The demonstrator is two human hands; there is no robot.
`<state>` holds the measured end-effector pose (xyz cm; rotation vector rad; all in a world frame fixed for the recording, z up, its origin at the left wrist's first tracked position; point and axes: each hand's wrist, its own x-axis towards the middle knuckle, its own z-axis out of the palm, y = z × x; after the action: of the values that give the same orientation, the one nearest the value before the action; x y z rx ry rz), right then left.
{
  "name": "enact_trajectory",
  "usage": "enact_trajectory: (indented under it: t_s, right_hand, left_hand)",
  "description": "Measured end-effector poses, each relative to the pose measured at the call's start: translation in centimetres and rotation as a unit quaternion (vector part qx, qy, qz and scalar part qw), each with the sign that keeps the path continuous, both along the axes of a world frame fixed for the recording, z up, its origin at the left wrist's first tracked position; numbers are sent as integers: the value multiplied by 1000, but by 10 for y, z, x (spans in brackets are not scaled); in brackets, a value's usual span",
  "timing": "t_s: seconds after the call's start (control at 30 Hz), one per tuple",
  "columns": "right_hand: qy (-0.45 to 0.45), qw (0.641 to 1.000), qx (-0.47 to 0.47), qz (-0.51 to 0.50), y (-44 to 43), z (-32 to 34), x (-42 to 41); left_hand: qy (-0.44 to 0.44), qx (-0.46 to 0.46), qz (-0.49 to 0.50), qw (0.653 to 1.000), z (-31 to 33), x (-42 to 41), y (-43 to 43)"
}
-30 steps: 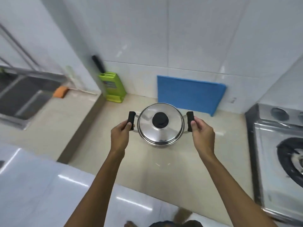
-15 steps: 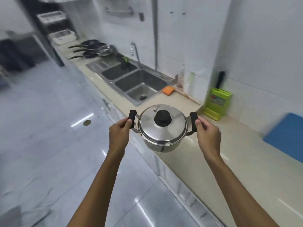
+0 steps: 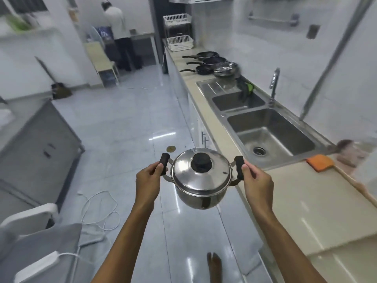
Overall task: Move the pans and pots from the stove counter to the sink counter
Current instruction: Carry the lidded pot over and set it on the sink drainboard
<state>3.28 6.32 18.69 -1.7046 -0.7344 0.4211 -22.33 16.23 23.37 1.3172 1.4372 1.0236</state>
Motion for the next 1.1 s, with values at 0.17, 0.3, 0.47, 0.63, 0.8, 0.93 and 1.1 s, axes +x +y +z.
enact_trajectory:
  t_s: [0.17,0.3,0.47,0.63,0.8,0.93,1.1]
  right_hand:
    - [0,1000,-12,29,125,-7,35]
    - [19,999,-20,33,217,-4,70]
    - [11,999,-29,15,312,0,103]
    - [1,999,-36,-18,401,-12,135]
    - [2,997,-49,-58,513,-26,168]
    - [12,993,-54,-100,603,-24,192]
    - [25,986,-66,-150,696,-24,228]
  left_hand:
    - [3,-14,32,999,-4,32,116]
    - [3,-26,35,999,1,66,202]
    - [-1,-42,46,998,-3,102,300]
    - [-6,-56,15,998,-24,143,412]
    - [-5,-64,-34,997,-48,183,542]
    - [3,-72,-89,993,-51,220,652]
    - [29,-54,-156,986,-46,275,773]
